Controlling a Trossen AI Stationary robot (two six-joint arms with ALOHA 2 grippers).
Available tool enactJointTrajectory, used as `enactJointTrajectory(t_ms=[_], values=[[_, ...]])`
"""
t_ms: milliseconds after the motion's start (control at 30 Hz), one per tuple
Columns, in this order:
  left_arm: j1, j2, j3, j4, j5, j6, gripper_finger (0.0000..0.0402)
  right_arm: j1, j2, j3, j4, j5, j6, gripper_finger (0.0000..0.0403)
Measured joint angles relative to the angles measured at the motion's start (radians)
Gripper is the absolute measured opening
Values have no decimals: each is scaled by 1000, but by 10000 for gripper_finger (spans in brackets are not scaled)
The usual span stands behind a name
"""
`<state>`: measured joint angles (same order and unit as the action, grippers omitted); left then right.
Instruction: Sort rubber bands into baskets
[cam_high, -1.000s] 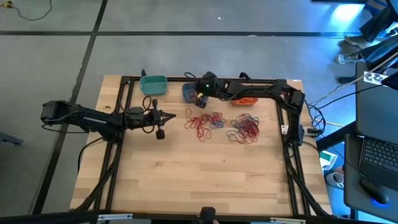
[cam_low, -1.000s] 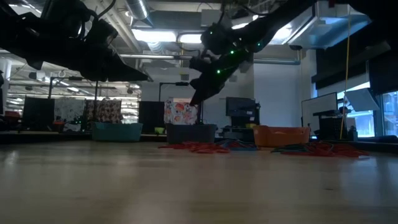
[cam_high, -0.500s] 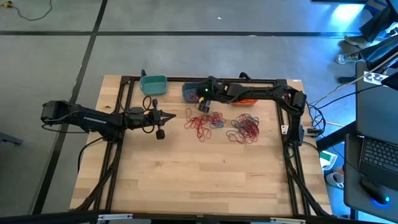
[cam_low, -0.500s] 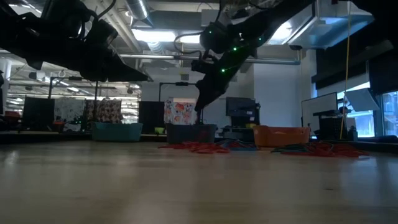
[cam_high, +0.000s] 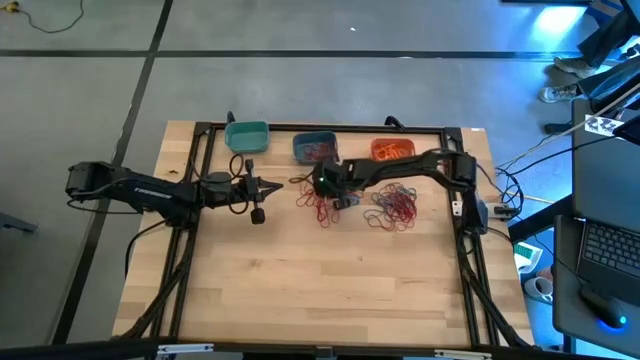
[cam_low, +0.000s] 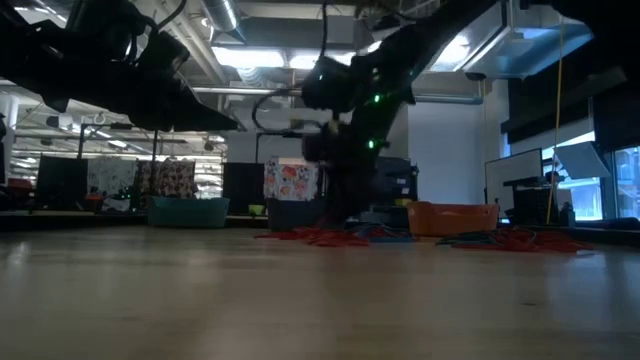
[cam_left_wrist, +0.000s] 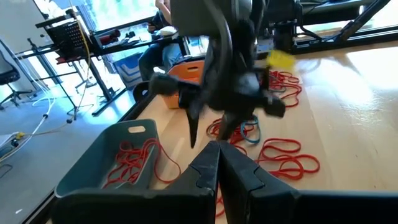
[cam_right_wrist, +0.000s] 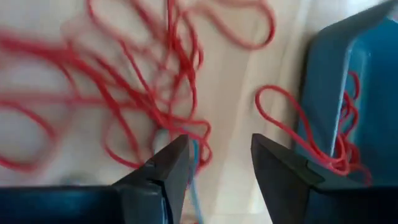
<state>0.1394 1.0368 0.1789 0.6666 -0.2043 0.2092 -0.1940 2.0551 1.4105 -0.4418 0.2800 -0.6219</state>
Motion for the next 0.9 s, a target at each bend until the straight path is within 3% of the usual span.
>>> enactJointTrajectory(t_ms=[300,467,700,900], values=[[0,0,0,1,0,2,5,-3,84,0,170,258,-313,175],[0,0,0,0,0,4,5,-3,88,0,213,260,-448,175],[0,0,0,0,0,3,5,-24,92,0,221,251,-488,173],[0,0,0,1,0,5,5,-28,101,0,270,259,-491,122]])
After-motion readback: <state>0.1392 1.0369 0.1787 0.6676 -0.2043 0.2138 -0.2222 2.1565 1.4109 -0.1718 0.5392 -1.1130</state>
